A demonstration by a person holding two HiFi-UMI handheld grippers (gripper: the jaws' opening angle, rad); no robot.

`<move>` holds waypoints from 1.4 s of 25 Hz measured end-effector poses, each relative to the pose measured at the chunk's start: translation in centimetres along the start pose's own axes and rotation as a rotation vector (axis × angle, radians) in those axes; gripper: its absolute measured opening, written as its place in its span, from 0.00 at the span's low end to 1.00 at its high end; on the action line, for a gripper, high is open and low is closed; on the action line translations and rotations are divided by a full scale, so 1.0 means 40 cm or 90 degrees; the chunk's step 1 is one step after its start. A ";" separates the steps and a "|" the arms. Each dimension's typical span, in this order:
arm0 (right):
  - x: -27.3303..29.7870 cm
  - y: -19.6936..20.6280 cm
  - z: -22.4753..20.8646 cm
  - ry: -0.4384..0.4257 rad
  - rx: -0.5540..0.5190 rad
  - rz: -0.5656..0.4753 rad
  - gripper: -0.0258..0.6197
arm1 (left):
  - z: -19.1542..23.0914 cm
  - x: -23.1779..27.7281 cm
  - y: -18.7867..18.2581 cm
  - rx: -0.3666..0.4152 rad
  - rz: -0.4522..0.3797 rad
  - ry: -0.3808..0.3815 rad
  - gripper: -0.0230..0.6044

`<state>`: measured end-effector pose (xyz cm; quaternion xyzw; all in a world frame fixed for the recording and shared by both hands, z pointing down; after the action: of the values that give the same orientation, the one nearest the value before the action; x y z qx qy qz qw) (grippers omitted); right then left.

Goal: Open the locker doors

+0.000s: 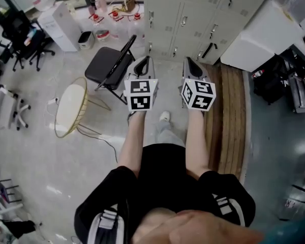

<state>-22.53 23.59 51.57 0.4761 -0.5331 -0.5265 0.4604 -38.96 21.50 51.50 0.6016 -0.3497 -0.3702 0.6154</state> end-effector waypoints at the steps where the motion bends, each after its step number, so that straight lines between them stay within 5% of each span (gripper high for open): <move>1: 0.035 0.007 -0.005 -0.006 -0.005 0.012 0.05 | 0.008 0.030 0.001 -0.001 0.004 -0.001 0.05; 13: 0.366 0.058 -0.170 -0.032 0.042 0.068 0.05 | 0.031 0.395 0.014 0.010 0.056 0.026 0.05; 22: 0.571 0.017 -0.309 -0.055 0.023 0.040 0.05 | 0.029 0.665 -0.009 0.003 0.034 0.036 0.05; 28: 0.659 -0.025 -0.329 -0.073 -0.020 -0.036 0.05 | 0.040 0.786 -0.037 0.020 0.012 0.017 0.05; 35: 0.745 -0.045 -0.352 -0.065 0.020 -0.038 0.05 | 0.060 0.859 -0.064 0.030 0.035 -0.007 0.05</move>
<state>-12.17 -7.69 49.77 0.4716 -0.5497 -0.5551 0.4090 -24.62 -9.79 48.52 0.6042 -0.3783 -0.3479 0.6089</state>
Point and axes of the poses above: the fingertips, and each gripper's own axes: x forward along the fingers, z to its left, y out of its underside, the point moved 4 cm from there along -x, backward along the fingers, and after that the axes turned 11 degrees about -z, right-handed, at the moved point
